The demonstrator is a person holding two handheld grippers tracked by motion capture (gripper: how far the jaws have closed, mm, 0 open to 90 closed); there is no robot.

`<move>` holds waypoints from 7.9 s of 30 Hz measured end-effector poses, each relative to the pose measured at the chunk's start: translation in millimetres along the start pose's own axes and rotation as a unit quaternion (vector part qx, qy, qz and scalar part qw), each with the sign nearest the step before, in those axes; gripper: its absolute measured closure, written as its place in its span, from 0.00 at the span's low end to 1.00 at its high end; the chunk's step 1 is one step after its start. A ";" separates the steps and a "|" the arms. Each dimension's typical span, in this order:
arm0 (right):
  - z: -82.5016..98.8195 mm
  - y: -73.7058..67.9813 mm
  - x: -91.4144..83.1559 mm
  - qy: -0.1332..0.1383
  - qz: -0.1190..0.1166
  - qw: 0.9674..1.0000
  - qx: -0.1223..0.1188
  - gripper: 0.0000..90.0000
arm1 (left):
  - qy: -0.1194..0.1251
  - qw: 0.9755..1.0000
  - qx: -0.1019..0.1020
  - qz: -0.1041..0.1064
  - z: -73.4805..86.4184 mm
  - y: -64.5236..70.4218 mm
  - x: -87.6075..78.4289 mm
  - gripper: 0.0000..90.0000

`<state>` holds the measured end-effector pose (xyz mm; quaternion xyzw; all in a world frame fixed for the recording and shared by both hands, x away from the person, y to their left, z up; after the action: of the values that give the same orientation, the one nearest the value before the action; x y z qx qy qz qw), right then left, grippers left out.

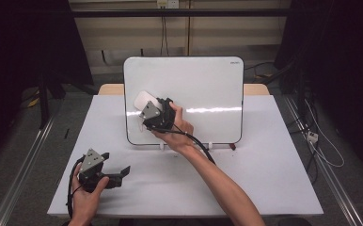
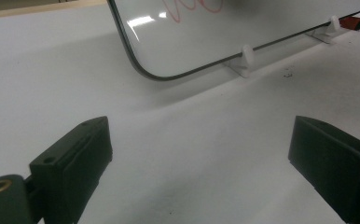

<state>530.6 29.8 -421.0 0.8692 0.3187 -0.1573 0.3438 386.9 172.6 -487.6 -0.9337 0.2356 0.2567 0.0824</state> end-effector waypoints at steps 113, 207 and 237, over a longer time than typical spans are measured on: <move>33.6 -16.1 -16.2 -0.020 -0.014 0.998 -0.057 0.35 | 0.005 1.000 -0.006 0.004 -2.2 -0.5 -0.1 0.06; 58.0 23.6 -72.7 0.041 -0.033 0.992 0.119 0.36 | 0.001 1.000 -0.006 0.004 -0.6 -0.4 2.6 0.06; 138.9 61.1 -135.6 0.004 0.018 0.988 0.155 0.36 | 0.004 1.000 -0.006 -0.003 -2.5 -3.3 -0.8 0.06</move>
<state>462.2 -161.9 -423.0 0.9180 0.2764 -0.1952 0.2068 389.0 175.1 -484.9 -0.9361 0.2312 0.2536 0.0766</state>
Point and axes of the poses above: each handheld gripper's, and its own axes: x roughly forward along the jaws, z roughly out of its underside, y roughly to its right, the point moved 10 cm from there along x, roughly forward along the jaws, and after that the axes turned 10 degrees about -z, right-handed, at the moved point
